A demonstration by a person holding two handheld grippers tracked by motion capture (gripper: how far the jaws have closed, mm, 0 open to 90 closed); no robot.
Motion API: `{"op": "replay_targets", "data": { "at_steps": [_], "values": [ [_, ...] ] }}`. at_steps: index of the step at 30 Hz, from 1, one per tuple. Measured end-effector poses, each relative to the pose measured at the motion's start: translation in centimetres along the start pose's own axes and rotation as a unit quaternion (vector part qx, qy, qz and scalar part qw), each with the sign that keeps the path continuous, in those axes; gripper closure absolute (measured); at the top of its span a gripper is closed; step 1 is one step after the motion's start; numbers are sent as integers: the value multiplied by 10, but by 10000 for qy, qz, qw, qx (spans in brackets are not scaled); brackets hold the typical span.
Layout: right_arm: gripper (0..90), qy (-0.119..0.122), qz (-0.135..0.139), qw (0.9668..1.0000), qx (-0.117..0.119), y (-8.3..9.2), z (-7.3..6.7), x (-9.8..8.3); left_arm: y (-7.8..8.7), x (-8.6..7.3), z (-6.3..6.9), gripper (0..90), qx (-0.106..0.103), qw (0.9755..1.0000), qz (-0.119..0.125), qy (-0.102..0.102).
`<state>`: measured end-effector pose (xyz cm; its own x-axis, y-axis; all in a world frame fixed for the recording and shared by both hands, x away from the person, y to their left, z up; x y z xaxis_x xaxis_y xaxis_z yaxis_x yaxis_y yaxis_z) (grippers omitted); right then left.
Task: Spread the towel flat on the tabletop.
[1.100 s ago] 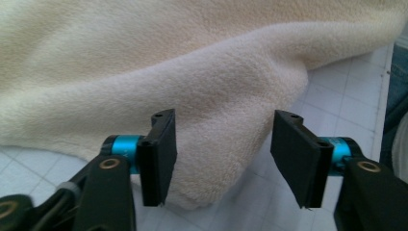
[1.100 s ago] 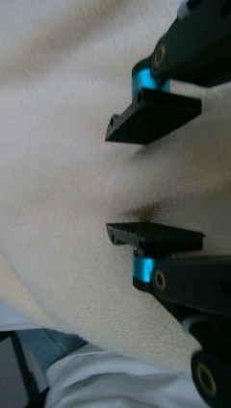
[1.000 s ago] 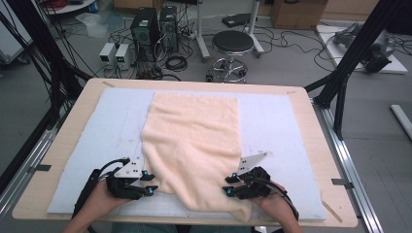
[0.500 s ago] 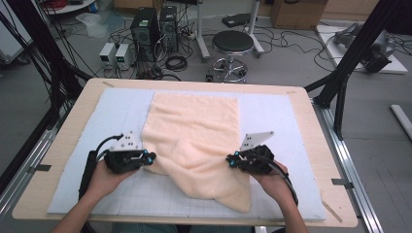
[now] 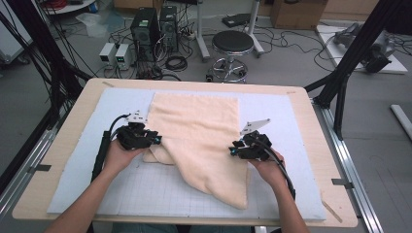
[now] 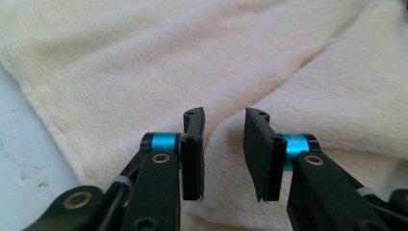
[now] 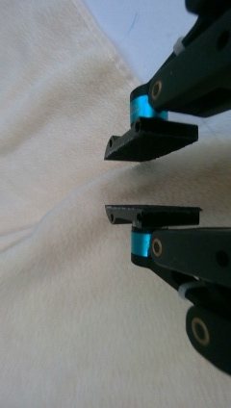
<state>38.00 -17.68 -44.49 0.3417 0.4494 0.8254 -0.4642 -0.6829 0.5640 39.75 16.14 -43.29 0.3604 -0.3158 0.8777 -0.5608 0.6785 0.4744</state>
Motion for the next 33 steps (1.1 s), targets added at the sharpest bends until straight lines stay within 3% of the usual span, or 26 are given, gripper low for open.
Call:
{"op": "replay_targets", "data": {
  "at_steps": [3,8,11,14,17,20,24,27,30,33],
  "values": [
    [625,125,228,9997,7,14,-10,6,13,0,9,626,-100,9998,54,-150],
    [588,356,332,9986,183,28,-34,7,26,-11,33,607,-357,9985,94,-402],
    [567,414,231,9982,360,27,-47,-2,23,-20,50,608,-593,9972,-6,-462],
    [566,429,224,9968,636,22,-59,-12,11,-30,62,616,-682,9957,-196,-604],
    [560,414,100,9956,831,15,-69,-22,-3,-38,64,616,-648,9946,-412,-697],
    [569,487,-80,9942,957,6,-77,-29,-8,-39,62,664,-486,9954,-412,-709],
    [696,676,-283,9938,836,-5,-78,-33,-8,-39,61,804,-444,9947,-434,-819],
    [830,765,-306,9936,776,-5,-77,-33,-5,-39,63,850,-501,9944,-414,-832],
    [857,860,-278,9930,762,-3,-78,-32,6,-37,64,859,-543,9956,-262,-723],
    [861,828,-135,9934,776,6,-77,-27,22,-30,65,861,-586,9950,-82,-809]
  ]
}}
Point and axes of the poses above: each handheld gripper's, and its own axes: y roughly backward along the jaws, x roughly out of its top, z roughly to its right, the point moved 6 cm from there along -y, roughly forward along the jaws, and after that the axes turned 11 degrees about z, right-handed, at the moved point
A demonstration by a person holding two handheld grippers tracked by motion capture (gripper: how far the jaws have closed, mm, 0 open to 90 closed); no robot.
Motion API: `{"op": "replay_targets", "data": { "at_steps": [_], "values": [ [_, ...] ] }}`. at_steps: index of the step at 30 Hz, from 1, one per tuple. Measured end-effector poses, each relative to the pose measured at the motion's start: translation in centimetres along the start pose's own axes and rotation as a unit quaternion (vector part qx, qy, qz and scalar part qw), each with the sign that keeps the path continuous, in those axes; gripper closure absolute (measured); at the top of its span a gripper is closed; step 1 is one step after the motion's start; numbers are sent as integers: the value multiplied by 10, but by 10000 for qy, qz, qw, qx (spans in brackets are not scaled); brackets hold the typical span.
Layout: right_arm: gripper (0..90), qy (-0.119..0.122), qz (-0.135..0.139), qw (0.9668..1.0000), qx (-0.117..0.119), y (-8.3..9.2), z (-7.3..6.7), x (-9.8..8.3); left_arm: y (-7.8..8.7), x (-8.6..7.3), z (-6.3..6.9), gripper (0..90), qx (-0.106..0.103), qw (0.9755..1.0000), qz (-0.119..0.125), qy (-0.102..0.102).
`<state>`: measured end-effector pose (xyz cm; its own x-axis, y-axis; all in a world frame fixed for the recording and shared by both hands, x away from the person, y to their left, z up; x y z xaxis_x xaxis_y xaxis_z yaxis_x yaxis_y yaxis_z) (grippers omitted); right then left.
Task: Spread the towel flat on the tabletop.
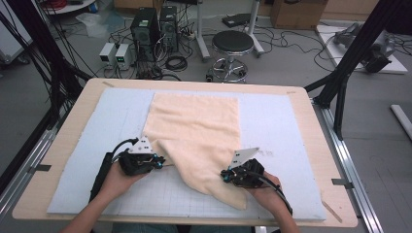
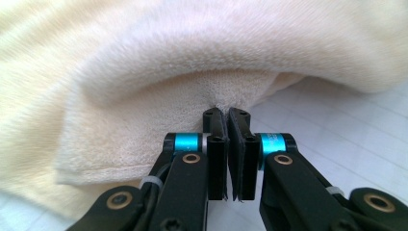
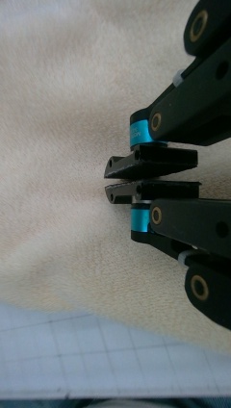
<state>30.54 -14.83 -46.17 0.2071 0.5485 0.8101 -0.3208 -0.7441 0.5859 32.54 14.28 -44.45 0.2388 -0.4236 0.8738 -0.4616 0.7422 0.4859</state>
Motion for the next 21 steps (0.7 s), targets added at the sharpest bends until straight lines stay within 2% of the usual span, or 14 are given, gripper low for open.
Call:
{"op": "replay_targets", "data": {
  "at_steps": [2,5,6,9,11,13,14,16,17,21],
  "values": [
    [863,-37,88,10000,12,6,1,5,11,5,-1,862,-28,10000,53,-59],
    [868,24,210,9998,-32,13,3,13,28,13,-3,865,-39,9998,196,-21],
    [868,66,243,9996,-82,16,4,16,34,16,-5,897,-47,9997,250,-35],
    [869,96,338,9992,-171,26,8,24,54,27,-15,898,56,9990,435,2],
    [869,31,402,9990,-208,30,11,27,62,30,-23,898,147,9990,425,26],
    [869,35,401,9988,-268,30,17,28,60,27,-22,897,-38,9991,395,140],
    [869,14,373,9989,-273,29,19,28,55,23,-19,895,-91,9993,338,100],
    [866,-1,251,9993,-272,25,21,24,45,14,-13,819,-203,9994,267,122],
    [863,-3,207,9994,-269,22,23,23,36,8,-10,766,-282,9992,212,211],
    [859,-79,186,9995,-243,17,25,18,13,-7,-5,714,-461,9985,3,309]
  ]
}}
Point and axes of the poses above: each handheld gripper's, and its own axes: y roughly backward along the jaws, x roughly out of its top, z roughly to its right, the point moved 6 cm from there along -y, roughly forward along the jaws, and after that the axes turned 11 degrees about z, right-handed, at the moved point
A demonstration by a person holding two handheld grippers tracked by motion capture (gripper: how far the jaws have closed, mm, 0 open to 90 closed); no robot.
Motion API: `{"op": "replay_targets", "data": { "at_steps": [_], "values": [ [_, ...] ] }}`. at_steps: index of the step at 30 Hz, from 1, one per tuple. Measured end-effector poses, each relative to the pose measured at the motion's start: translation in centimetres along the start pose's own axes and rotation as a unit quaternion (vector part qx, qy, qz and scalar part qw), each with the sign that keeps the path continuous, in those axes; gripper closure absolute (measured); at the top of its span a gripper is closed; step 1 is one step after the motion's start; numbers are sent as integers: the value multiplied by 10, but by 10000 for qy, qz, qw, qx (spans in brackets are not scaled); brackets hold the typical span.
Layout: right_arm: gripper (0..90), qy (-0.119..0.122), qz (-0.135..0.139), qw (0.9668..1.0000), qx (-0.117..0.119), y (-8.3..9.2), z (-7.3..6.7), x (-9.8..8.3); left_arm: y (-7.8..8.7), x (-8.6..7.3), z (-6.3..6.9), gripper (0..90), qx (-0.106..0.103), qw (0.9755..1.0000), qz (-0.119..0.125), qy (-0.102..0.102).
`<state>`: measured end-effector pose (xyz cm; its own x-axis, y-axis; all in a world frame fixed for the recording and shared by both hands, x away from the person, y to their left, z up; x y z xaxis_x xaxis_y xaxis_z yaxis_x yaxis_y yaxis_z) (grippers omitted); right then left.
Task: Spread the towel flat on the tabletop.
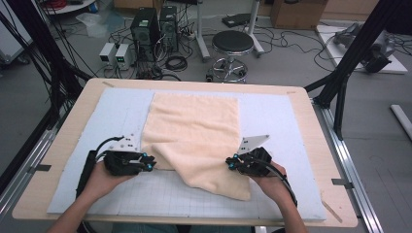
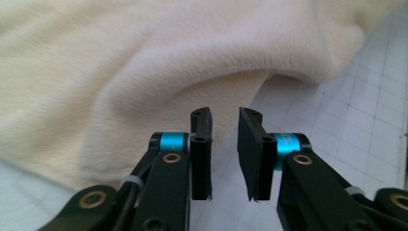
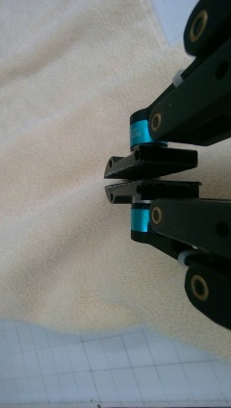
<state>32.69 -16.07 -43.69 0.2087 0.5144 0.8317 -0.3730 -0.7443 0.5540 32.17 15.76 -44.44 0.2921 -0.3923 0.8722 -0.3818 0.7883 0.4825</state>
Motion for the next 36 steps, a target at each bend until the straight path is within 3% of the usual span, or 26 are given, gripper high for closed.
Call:
{"op": "replay_targets", "data": {
  "at_steps": [4,6,10,12,14,15,18,20,24,29,33,36],
  "values": [
    [826,-139,-18,9999,61,-4,0,-7,-23,-7,2,556,29,9995,-299,-81],
    [701,-222,-30,9996,144,-4,-2,-8,-32,-9,2,523,126,9990,-370,-219],
    [433,-397,215,9965,705,-2,-19,-2,-43,-8,0,569,445,9974,-438,-348],
    [369,-225,59,9972,709,-8,-29,-3,-46,-7,-1,641,642,9959,-461,-432],
    [383,26,-159,9985,517,-18,-35,-8,-46,-5,-2,730,743,9952,-465,-437],
    [428,18,-265,9987,438,-23,-35,-10,-46,-5,-1,769,747,9952,-461,-434],
    [741,48,-433,9972,606,-34,-36,-15,-38,-2,2,833,682,9955,-426,-492],
    [803,162,-499,9966,634,-33,-40,-13,-29,2,4,841,594,9963,-360,-496],
    [820,289,-348,9973,585,-21,-40,-4,-4,12,5,851,516,9976,-77,-447],
    [820,310,15,9981,529,-1,-39,13,26,29,3,857,511,9973,212,-486],
    [820,250,299,9982,449,14,-32,26,45,40,-3,857,601,9963,353,-504],
    [820,96,482,9981,370,22,-22,29,55,44,-11,862,597,9964,502,-341]
  ]
}}
Point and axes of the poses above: each handheld gripper's, and its own axes: y roughly backward along the jaws, x roughly out of its top, z roughly to its right, the point moved 6 cm from there along -y, roughly forward along the jaws, and after that the axes turned 11 degrees about z, right-handed, at the moved point
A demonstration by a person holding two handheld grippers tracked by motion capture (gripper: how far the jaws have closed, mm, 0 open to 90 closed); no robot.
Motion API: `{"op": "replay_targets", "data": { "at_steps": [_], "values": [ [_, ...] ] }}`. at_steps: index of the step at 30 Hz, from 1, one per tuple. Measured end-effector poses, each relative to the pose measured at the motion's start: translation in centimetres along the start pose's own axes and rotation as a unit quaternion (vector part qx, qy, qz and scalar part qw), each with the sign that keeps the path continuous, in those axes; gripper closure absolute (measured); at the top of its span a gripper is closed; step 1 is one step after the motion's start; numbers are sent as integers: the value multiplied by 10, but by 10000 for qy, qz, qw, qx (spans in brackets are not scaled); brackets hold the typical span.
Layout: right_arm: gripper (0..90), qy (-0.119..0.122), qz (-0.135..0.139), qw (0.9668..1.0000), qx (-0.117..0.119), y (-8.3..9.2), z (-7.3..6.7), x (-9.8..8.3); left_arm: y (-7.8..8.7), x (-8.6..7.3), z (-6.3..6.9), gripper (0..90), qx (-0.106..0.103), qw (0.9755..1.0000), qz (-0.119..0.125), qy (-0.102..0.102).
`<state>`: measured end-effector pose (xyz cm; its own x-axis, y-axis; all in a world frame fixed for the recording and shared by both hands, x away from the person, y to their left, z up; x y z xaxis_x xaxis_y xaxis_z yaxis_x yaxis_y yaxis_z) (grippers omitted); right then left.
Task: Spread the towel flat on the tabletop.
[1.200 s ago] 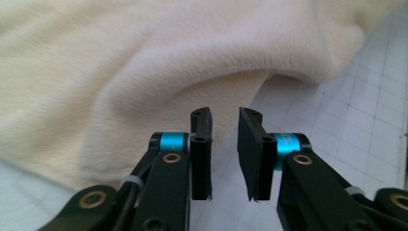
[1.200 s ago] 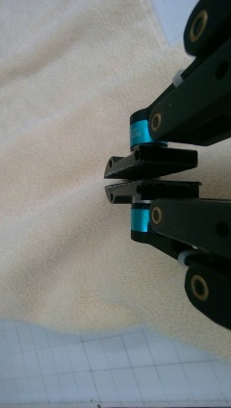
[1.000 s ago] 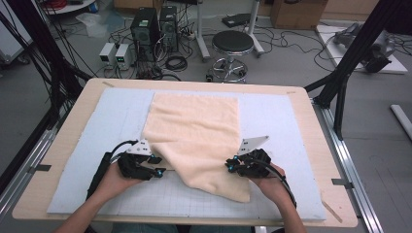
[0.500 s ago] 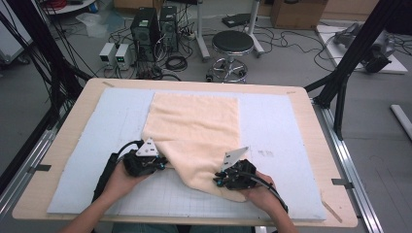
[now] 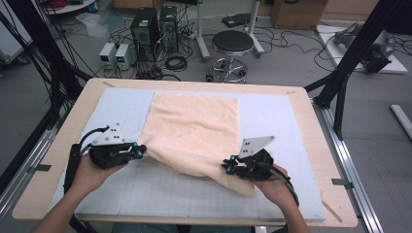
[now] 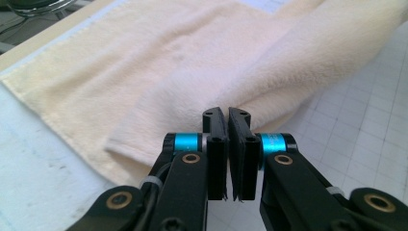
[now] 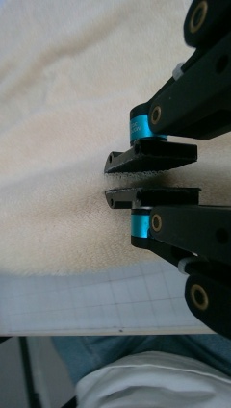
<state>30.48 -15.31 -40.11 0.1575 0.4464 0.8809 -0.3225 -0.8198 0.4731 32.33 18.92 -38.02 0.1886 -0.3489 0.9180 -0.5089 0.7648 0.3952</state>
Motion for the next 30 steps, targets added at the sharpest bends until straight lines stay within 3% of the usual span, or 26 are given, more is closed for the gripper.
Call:
{"op": "replay_targets", "data": {
  "at_steps": [3,5,7,10,12,14,16,18,21,22,24,27,30],
  "values": [
    [819,-144,135,9998,-47,1,6,4,-1,2,-6,865,51,10000,9,1],
    [818,-108,13,9997,-204,-5,12,4,-11,0,-12,865,109,9999,-118,20],
    [816,-134,-189,9990,-389,-14,23,1,-26,-6,-22,864,162,9994,-305,100],
    [817,-358,-394,9967,-616,-28,45,-8,-52,-14,-41,865,307,9980,-473,288],
    [816,-523,-531,9948,-700,-37,60,-15,-70,-18,-53,865,386,9965,-528,511],
    [810,-710,-572,9928,-779,-44,74,-20,-86,-22,-64,864,532,9946,-644,609],
    [779,-877,-586,9913,-781,-49,85,-22,-98,-26,-71,859,547,9926,-785,742],
    [717,-959,-576,9906,-786,-49,93,-22,-100,-25,-73,816,584,9918,-817,797],
    [700,-903,-307,9911,-931,-37,96,-17,-90,-19,-71,718,616,9930,-659,759],
    [691,-904,-256,9908,-970,-31,95,-16,-84,-15,-71,679,628,9931,-538,835],
    [682,-874,-200,9913,-961,-22,92,-13,-75,-9,-70,656,611,9940,-394,815],
    [654,-610,-212,9924,-1044,-10,83,-9,-62,-2,-63,615,590,9954,-242,709],
    [632,-386,-163,9930,-1101,3,74,-3,-57,1,-47,595,414,9976,-181,525]
  ]
}}
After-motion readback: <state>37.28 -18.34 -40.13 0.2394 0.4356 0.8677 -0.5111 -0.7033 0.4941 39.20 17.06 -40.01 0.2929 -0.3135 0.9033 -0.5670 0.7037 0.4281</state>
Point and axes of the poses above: each handheld gripper's, and its own axes: y roughly backward along the jaws, x roughly out of its top, z roughly to its right, the point moved 6 cm from there along -y, roughly forward along the jaws, and after that the axes turned 11 degrees about z, right-handed, at the moved point
